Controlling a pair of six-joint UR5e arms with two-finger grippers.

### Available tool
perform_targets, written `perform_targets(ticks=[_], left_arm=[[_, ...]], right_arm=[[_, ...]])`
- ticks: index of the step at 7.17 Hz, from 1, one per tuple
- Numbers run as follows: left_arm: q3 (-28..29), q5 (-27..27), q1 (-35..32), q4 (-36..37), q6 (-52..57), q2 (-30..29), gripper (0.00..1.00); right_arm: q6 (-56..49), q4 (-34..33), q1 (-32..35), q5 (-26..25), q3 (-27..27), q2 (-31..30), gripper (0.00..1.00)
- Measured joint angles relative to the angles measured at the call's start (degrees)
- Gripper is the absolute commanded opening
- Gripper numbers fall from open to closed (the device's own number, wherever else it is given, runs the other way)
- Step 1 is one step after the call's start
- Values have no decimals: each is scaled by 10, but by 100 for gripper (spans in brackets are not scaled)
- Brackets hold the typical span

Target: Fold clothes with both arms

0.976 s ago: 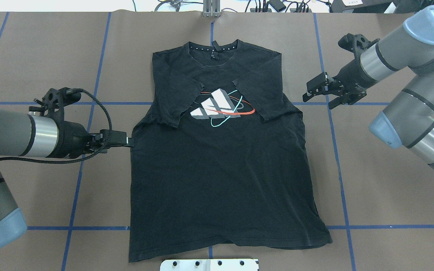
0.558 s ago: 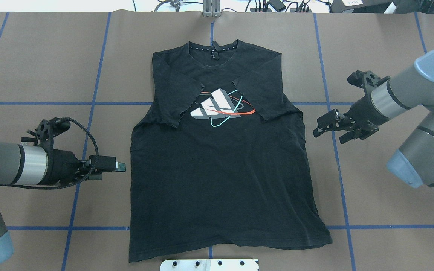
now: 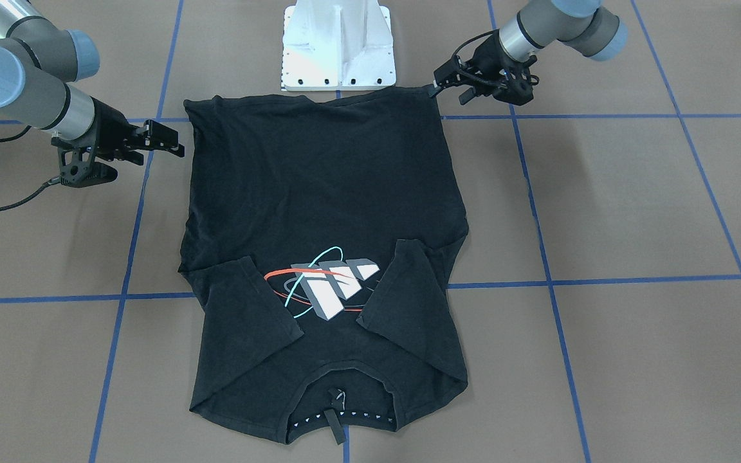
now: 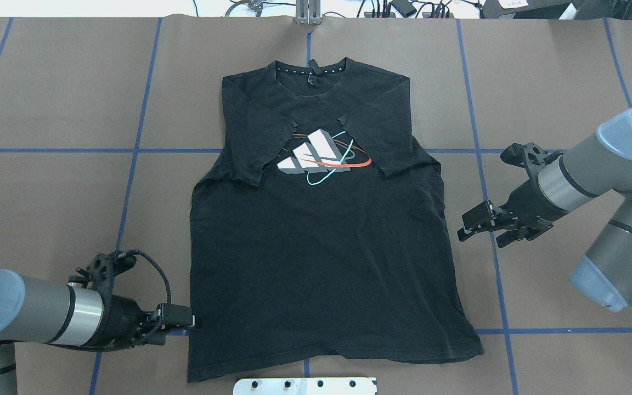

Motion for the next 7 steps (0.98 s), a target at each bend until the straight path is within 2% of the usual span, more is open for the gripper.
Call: perform_targets(ticks=[3,6,7], left_arm=[[18,28,49,4,-26,-5,96],[33,31,71,4,-44,-17,70],[39,31,74,4,-45,-21,69]], right_arm=[[0,8,-2,3,1,-1,100],[0,9,-2,10,2,-2,100],[0,9,-1,15,2,-2,100]])
